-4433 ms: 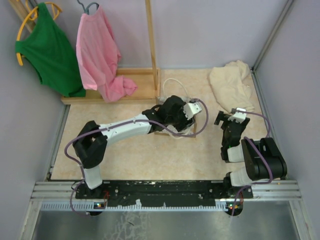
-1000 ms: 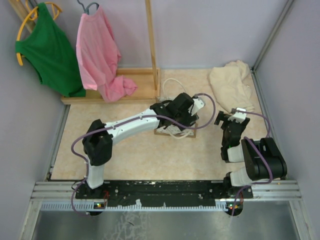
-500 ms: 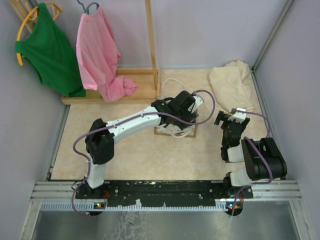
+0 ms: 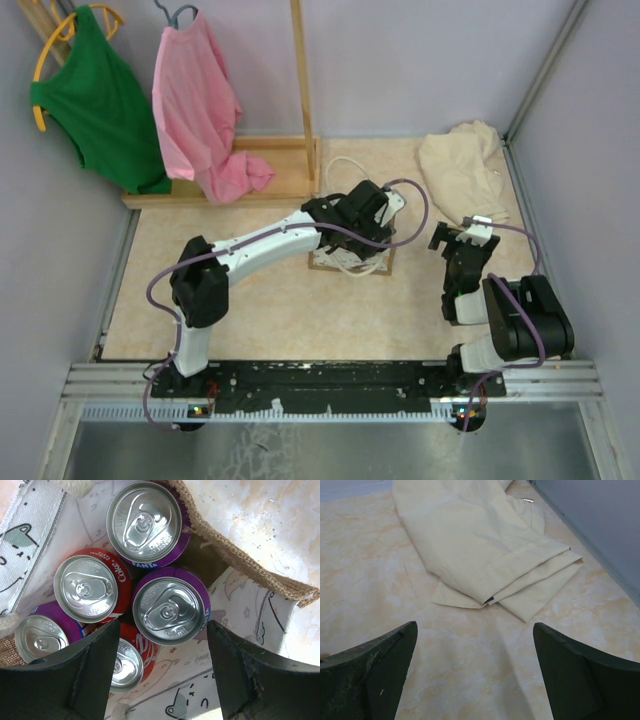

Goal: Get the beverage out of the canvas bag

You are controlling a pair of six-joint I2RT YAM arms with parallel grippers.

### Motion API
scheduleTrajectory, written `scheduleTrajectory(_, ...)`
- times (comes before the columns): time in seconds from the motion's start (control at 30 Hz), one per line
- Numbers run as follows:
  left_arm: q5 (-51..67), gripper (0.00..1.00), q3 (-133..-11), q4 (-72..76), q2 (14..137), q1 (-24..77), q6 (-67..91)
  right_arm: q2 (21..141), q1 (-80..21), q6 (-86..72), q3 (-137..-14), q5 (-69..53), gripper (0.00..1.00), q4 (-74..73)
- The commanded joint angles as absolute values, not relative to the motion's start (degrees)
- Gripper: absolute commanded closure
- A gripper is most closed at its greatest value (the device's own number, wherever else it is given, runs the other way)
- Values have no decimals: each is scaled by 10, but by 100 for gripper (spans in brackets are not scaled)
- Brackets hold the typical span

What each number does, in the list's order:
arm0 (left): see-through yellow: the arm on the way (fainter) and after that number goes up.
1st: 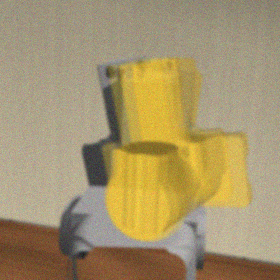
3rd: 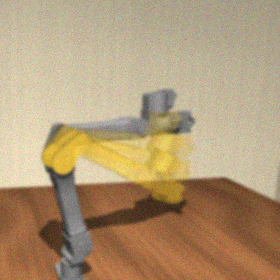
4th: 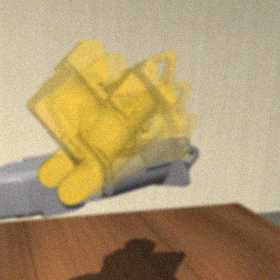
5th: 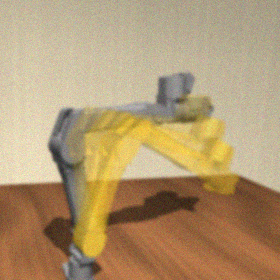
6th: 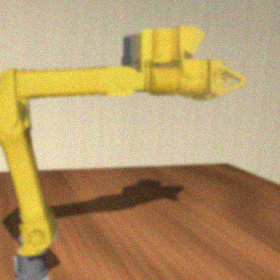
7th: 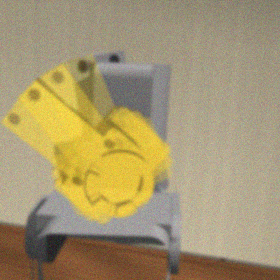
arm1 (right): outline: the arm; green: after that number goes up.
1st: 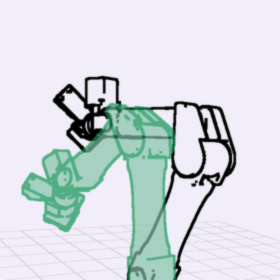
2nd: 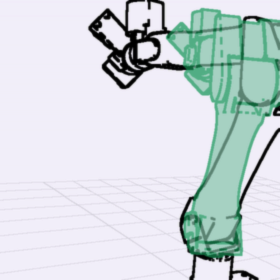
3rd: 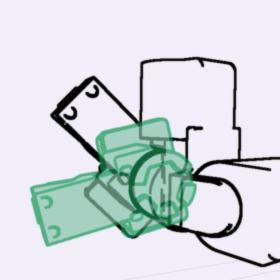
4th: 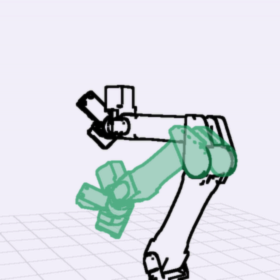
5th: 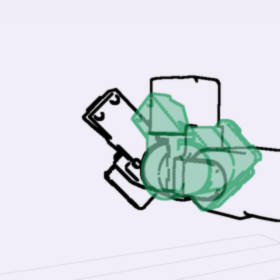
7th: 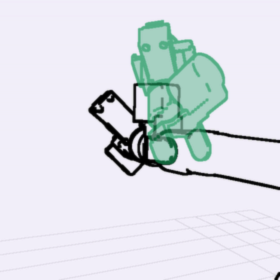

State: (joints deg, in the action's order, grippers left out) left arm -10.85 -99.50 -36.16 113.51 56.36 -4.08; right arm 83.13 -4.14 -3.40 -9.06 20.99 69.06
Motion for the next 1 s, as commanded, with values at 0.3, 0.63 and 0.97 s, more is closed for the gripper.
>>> scheduleTrajectory(0.3, -59, 23, -1001, -357, 1165, 563, -46, 832, -47, -28, -98, 221, 1, 715)
scheduleTrajectory(0.63, -82, 24, -999, -343, 1185, 563, -49, 833, -47, -28, -98, 221, 1, 715)
scheduleTrajectory(0.97, -104, 26, -1013, -326, 1206, 560, -68, 832, -47, -28, -98, 221, 1, 715)
